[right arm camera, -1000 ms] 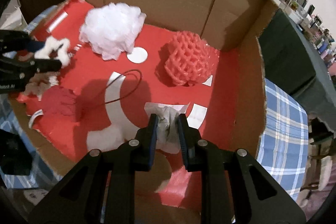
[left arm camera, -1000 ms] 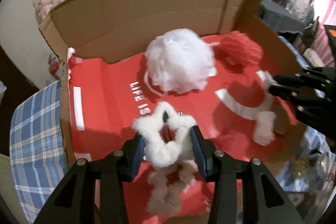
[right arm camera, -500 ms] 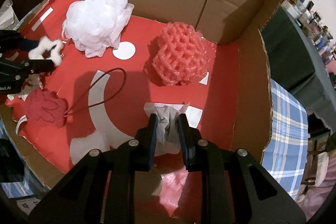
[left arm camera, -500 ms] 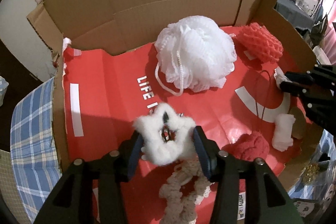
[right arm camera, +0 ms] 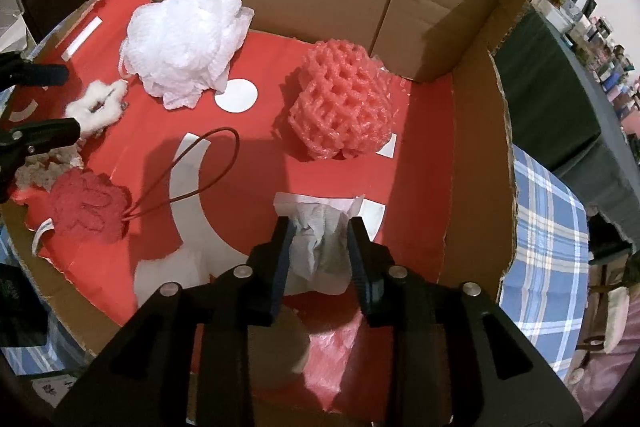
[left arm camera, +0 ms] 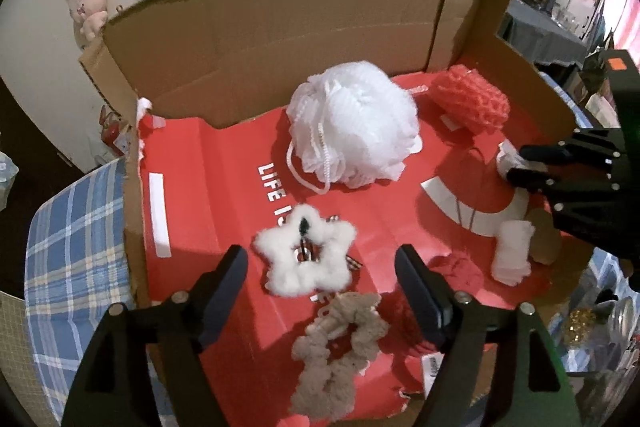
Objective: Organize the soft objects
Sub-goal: 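Open the left tool to drop the star scrunchie while the right tool releases the tissue, then withdraw both tools from the box toward the table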
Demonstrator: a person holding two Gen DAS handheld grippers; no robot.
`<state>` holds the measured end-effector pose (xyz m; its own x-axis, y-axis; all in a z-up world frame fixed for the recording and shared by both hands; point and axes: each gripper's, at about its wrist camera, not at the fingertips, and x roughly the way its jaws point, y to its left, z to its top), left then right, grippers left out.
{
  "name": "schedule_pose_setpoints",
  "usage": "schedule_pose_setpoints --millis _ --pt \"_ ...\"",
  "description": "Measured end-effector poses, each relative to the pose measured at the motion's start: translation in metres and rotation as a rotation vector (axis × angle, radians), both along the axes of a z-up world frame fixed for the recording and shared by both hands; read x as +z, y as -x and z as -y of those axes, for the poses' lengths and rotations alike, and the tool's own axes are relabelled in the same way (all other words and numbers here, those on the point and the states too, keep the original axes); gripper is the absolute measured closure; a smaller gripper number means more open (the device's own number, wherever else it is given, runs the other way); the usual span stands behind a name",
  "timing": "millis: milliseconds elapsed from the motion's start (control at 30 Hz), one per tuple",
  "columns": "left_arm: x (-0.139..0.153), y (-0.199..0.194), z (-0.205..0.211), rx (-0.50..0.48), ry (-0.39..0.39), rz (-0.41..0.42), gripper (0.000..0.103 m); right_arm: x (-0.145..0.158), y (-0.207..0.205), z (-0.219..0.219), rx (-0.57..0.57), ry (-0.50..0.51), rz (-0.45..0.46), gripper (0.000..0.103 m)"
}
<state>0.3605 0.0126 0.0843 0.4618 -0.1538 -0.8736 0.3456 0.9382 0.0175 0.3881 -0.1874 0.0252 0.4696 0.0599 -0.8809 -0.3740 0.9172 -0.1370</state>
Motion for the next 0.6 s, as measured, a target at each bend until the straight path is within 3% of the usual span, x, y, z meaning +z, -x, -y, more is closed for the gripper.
schedule_pose_setpoints --millis 233,500,600 --pt "0.019 0.028 0.003 -0.002 0.031 0.051 0.018 0.021 0.017 0.005 -0.017 -0.036 0.037 0.075" --pt "0.058 0.073 0.006 -0.015 0.126 0.16 0.008 0.069 0.069 0.01 -0.004 -0.125 0.128 0.072" --pt "0.067 0.094 0.008 -0.005 0.158 0.208 0.004 0.085 0.093 0.011 0.0 -0.151 0.194 0.024"
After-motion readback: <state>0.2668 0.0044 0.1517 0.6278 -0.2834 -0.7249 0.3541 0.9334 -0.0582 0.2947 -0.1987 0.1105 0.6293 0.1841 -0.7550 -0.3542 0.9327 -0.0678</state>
